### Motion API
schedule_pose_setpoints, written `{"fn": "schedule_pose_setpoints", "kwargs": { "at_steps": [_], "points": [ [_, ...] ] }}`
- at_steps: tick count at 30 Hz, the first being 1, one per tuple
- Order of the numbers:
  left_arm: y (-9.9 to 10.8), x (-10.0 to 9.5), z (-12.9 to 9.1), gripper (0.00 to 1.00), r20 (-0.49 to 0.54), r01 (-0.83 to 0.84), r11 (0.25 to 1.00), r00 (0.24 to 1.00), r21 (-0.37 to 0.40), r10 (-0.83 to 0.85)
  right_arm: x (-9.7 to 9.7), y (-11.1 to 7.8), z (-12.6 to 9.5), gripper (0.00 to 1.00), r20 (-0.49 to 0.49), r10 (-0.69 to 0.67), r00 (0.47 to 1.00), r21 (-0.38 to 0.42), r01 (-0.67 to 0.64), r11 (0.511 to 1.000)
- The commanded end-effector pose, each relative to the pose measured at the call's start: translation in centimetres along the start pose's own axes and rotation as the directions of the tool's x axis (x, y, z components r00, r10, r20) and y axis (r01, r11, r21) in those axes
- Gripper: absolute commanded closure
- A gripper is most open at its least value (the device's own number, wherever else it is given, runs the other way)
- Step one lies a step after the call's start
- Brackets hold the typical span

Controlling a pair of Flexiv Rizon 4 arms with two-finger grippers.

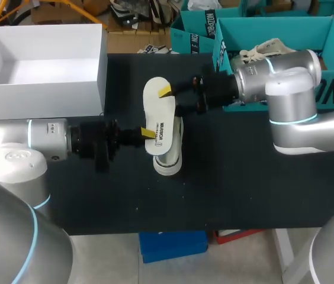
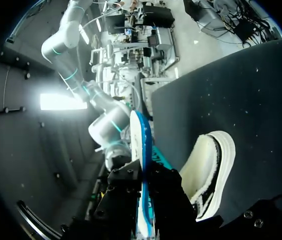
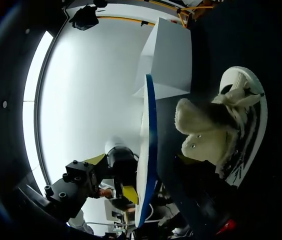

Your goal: Take the shoe out of the shoebox, open the shoe tongue, remove and reinsert the insole, then place the shoe into the shoebox

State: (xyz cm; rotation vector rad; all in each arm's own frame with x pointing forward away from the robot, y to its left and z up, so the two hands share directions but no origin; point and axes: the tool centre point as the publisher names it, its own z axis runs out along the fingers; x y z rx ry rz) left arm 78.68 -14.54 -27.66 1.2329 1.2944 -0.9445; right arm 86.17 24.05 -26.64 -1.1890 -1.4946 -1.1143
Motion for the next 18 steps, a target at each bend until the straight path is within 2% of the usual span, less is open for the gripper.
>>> {"fn": "schedule_pose_setpoints", "kwargs": {
  "at_steps": [1, 2, 4, 5, 7, 8, 11, 18],
  "points": [
    [-0.16, -0.01, 0.11, 1.0, -0.003, -0.003, 1.0, 1.0, -0.006, 0.003, -0.49, -0.02, 0.59, 0.21, 0.004, 0.01, 1.0, 0.005, -0.01, 1.0],
    [-0.16, -0.01, 0.11, 1.0, -0.003, -0.003, 1.0, 1.0, -0.006, 0.003, -0.52, -0.05, 0.6, 0.2, 0.005, 0.01, 1.0, 0.005, -0.01, 1.0],
    [-0.16, -0.01, 0.11, 1.0, -0.003, -0.003, 1.0, 1.0, -0.006, 0.003, -0.71, -0.22, 0.75, 0.36, 0.007, 0.017, 1.0, 0.006, -0.017, 1.0],
    [-0.16, -0.01, 0.11, 1.0, -0.003, -0.003, 1.0, 1.0, -0.006, 0.003, -0.84, -0.32, 0.79, 0.52, 0.008, 0.02, 1.0, 0.006, -0.02, 1.0],
    [-0.16, -0.01, 0.11, 1.0, -0.003, -0.003, 1.0, 1.0, -0.006, 0.003, -0.97, -0.42, 0.8, 0.55, 0.007, 0.024, 1.0, 0.005, -0.024, 1.0],
    [-0.16, -0.01, 0.11, 1.0, -0.003, -0.003, 1.0, 1.0, -0.006, 0.003, -1.09, -0.48, 0.76, 0.62, 0.009, 0.027, 1.0, 0.003, -0.027, 1.0],
    [-0.16, -0.01, 0.11, 1.0, -0.003, -0.003, 1.0, 1.0, -0.006, 0.003, -1.17, -0.51, 0.7, 1.0, 0.022, 0.037, 0.999, 0.003, -0.037, 0.999],
    [-0.16, -0.01, 0.11, 1.0, -0.003, -0.003, 1.0, 1.0, -0.006, 0.003, -1.17, -0.51, 0.7, 1.0, 0.022, 0.037, 0.999, 0.003, -0.037, 0.999]
  ]
}}
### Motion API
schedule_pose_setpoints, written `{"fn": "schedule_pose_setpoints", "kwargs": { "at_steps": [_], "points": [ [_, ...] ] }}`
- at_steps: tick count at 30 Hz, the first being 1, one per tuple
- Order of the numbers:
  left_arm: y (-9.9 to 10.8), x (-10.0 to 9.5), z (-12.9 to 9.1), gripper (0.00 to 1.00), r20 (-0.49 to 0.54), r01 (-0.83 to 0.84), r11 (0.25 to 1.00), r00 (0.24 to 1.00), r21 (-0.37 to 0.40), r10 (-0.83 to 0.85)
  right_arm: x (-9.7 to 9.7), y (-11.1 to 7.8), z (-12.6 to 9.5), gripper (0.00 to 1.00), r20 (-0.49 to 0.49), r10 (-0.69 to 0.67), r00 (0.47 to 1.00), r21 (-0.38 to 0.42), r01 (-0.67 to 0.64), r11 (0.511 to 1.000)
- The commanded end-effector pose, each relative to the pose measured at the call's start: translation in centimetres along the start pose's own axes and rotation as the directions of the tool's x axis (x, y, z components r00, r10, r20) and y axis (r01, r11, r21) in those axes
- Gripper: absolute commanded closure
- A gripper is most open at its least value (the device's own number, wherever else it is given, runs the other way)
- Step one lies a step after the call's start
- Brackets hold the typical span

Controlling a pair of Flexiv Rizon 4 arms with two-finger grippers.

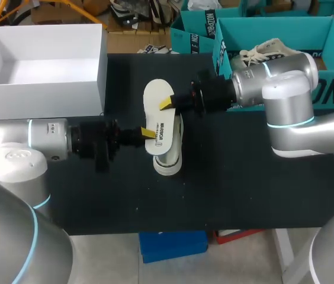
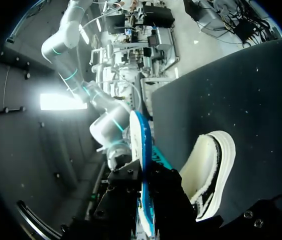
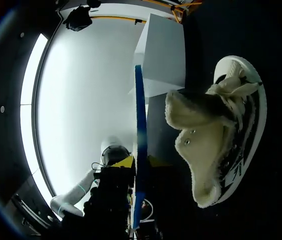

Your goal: Take the shoe out of the shoebox, open the shoe tongue, remove and reinsert the insole, then place the shoe into the shoebox

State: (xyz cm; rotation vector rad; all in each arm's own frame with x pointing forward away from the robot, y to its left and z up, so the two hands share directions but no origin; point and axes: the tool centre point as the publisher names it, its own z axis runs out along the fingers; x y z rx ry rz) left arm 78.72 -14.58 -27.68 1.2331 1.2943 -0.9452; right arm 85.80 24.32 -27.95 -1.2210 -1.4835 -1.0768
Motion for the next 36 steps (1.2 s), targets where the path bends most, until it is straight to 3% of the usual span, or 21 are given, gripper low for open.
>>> {"fn": "schedule_pose_setpoints", "kwargs": {
  "at_steps": [1, 4, 5, 6, 7, 13, 17, 20, 22, 30, 36],
  "points": [
    [-0.2, 0.0, 0.1, 1.0, -0.004, -0.003, 1.0, 1.0, -0.006, 0.003, 0.0, 0.0, 0.1, 1.0, 0.003, 0.001, 1.0, -0.002, -0.001, 1.0],
    [-0.2, -0.1, 0.1, 1.0, -0.014, 0.002, 1.0, 1.0, 0.001, -0.002, 0.0, 0.0, 0.1, 1.0, 0.003, 0.001, 1.0, -0.002, -0.001, 1.0],
    [-0.3, -0.2, 0.1, 0.79, -0.038, 0.008, 1.0, 0.999, -0.002, -0.008, 0.0, 0.0, 0.1, 1.0, 0.003, 0.001, 1.0, -0.002, -0.001, 1.0],
    [-0.3, -0.3, 0.1, 0.23, -0.057, 0.023, 1.0, 0.998, 0.001, -0.023, 0.0, 0.0, 0.1, 1.0, 0.003, 0.001, 1.0, -0.002, -0.001, 1.0],
    [-0.3, -0.5, 0.1, 0.0, -0.079, 0.037, 0.999, 0.996, 0.009, -0.036, 0.0, 0.0, 0.1, 1.0, 0.003, 0.001, 1.0, -0.002, -0.001, 1.0],
    [-0.1, -1.2, -1.8, 0.0, -0.305, 0.126, 0.991, 0.947, 0.046, -0.106, 0.0, 0.0, 0.1, 1.0, 0.003, 0.001, 1.0, -0.002, -0.001, 1.0],
    [0.4, -1.7, -3.5, 0.0, -0.567, 0.092, 0.995, 0.822, 0.046, -0.05, 0.0, 0.0, 0.1, 1.0, 0.003, 0.001, 1.0, -0.002, -0.001, 1.0],
    [0.6, -2.6, -4.2, 0.0, -0.664, 0.092, 0.993, 0.747, 0.069, -0.023, 0.0, 0.0, 0.1, 1.0, 0.003, 0.001, 1.0, -0.002, -0.001, 1.0],
    [0.7, -2.9, -4.3, 0.0, -0.702, 0.074, 0.995, 0.712, 0.073, -0.001, 0.0, 0.0, 0.1, 1.0, 0.003, 0.001, 1.0, -0.002, -0.001, 1.0],
    [0.9, -4.5, -3.1, 0.0, -0.888, -0.044, 0.989, 0.436, 0.144, 0.149, 0.0, 0.0, 0.1, 1.0, 0.003, 0.001, 1.0, -0.002, -0.001, 1.0],
    [1.3, -5.6, -1.7, 0.0, -0.934, -0.132, 0.978, 0.298, 0.165, 0.198, 0.0, 0.0, 0.1, 1.0, 0.003, 0.001, 1.0, -0.002, -0.001, 1.0]
  ]
}}
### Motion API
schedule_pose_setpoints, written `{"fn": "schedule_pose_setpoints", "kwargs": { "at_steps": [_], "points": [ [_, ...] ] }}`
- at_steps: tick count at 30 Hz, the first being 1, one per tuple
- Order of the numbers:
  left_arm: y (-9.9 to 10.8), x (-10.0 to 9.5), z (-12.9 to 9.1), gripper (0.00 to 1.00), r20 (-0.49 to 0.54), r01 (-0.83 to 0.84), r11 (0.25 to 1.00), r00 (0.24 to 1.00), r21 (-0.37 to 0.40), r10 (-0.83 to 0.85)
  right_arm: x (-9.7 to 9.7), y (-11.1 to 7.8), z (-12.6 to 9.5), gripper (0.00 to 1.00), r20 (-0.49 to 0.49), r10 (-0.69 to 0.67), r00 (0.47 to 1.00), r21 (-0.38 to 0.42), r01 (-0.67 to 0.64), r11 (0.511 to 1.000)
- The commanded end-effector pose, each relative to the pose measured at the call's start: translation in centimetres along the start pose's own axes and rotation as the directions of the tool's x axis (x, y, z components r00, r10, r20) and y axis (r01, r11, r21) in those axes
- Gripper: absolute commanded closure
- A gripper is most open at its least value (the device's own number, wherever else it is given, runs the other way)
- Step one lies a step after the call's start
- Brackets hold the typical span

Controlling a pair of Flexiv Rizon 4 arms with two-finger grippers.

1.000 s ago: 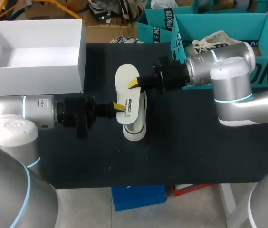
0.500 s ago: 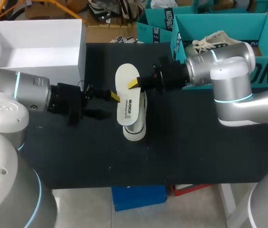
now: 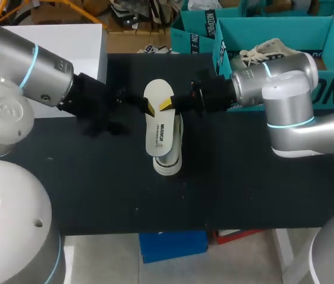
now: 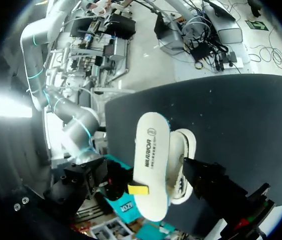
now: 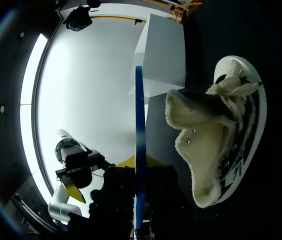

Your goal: Take the shoe out of the shoebox, open the shoe tongue, remove and reinsert the insole, then place the shoe into the shoebox

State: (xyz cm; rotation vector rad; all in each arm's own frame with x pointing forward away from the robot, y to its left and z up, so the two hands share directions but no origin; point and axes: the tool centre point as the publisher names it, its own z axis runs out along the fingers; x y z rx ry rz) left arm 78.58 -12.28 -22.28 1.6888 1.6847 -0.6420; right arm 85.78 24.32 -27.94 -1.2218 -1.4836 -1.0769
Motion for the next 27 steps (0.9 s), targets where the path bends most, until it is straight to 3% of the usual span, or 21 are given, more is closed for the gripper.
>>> {"fn": "schedule_pose_setpoints", "kwargs": {
  "at_steps": [1, 7, 23, 27],
  "points": [
    [0.8, -1.4, 0.6, 0.0, -0.638, -0.153, 0.988, 0.764, -0.033, 0.097, 0.0, 0.0, 0.1, 1.0, 0.003, 0.001, 1.0, -0.002, -0.001, 1.0],
    [1.1, -2.4, 0.9, 0.0, -0.719, -0.219, 0.974, 0.686, -0.062, 0.108, 0.0, 0.0, 0.1, 1.0, 0.003, 0.001, 1.0, -0.002, -0.001, 1.0],
    [1.1, -2.4, 1.0, 0.0, -0.721, -0.21, 0.976, 0.685, -0.06, 0.103, 0.0, 0.0, 0.1, 1.0, 0.003, 0.001, 1.0, -0.002, -0.001, 1.0],
    [1.5, -2.8, 1.0, 0.0, -0.68, -0.119, 0.992, 0.73, -0.029, 0.068, 0.0, 0.0, 0.1, 1.0, 0.003, 0.001, 1.0, -0.002, -0.001, 1.0]
  ]
}}
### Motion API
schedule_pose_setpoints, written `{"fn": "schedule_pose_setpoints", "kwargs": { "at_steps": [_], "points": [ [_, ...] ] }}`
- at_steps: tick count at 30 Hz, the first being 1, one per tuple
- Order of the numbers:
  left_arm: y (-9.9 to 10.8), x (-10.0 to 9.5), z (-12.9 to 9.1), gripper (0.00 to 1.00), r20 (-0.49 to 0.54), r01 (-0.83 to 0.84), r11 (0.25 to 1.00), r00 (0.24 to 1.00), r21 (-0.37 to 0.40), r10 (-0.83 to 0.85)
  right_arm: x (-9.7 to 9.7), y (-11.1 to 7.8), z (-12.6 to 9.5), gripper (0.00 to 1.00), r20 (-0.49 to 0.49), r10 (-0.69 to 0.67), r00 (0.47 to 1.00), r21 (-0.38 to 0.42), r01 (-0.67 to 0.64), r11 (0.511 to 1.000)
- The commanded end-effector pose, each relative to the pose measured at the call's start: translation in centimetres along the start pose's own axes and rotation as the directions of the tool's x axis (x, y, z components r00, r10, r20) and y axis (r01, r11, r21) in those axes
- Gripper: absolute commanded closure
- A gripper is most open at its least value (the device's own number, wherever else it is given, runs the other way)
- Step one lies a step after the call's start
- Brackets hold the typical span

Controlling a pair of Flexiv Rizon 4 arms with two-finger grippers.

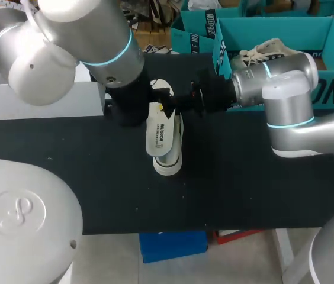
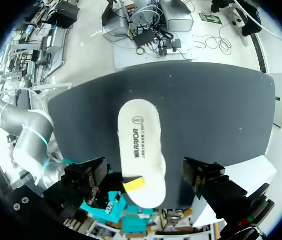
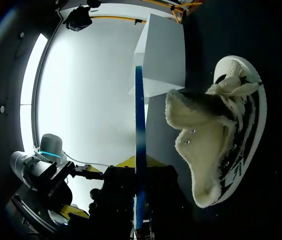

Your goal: Take the shoe out of the shoebox, open the shoe tongue, remove and reinsert the insole, then place the shoe into the shoebox

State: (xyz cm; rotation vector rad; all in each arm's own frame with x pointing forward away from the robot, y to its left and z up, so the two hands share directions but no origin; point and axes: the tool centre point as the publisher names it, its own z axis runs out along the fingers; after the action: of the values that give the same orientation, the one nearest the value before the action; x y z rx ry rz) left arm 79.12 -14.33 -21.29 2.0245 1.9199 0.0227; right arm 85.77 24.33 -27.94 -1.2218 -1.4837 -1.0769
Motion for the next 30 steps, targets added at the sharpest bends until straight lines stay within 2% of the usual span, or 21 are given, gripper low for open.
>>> {"fn": "schedule_pose_setpoints", "kwargs": {
  "at_steps": [1, 12, 23, 30],
  "points": [
    [1.2, -0.5, -0.3, 0.0, -0.135, 0.034, 0.998, 0.991, 0.057, -0.026, 0.0, 0.0, 0.1, 1.0, 0.003, 0.001, 1.0, -0.002, -0.001, 1.0],
    [1.9, -0.9, -0.8, 0.0, -0.115, 0.077, 0.992, 0.991, 0.096, -0.065, 0.0, 0.0, 0.1, 1.0, 0.003, 0.001, 1.0, -0.002, -0.001, 1.0],
    [1.3, -2.2, -1.4, 0.0, -0.077, 0.055, 0.992, 0.996, 0.114, -0.047, 0.0, 0.0, 0.1, 1.0, 0.003, 0.001, 1.0, -0.002, -0.001, 1.0],
    [2.6, -2.2, -0.7, 0.0, -0.093, 0.048, 0.993, 0.995, 0.106, -0.038, 0.0, 0.0, 0.1, 1.0, 0.003, 0.001, 1.0, -0.002, -0.001, 1.0]
  ]
}}
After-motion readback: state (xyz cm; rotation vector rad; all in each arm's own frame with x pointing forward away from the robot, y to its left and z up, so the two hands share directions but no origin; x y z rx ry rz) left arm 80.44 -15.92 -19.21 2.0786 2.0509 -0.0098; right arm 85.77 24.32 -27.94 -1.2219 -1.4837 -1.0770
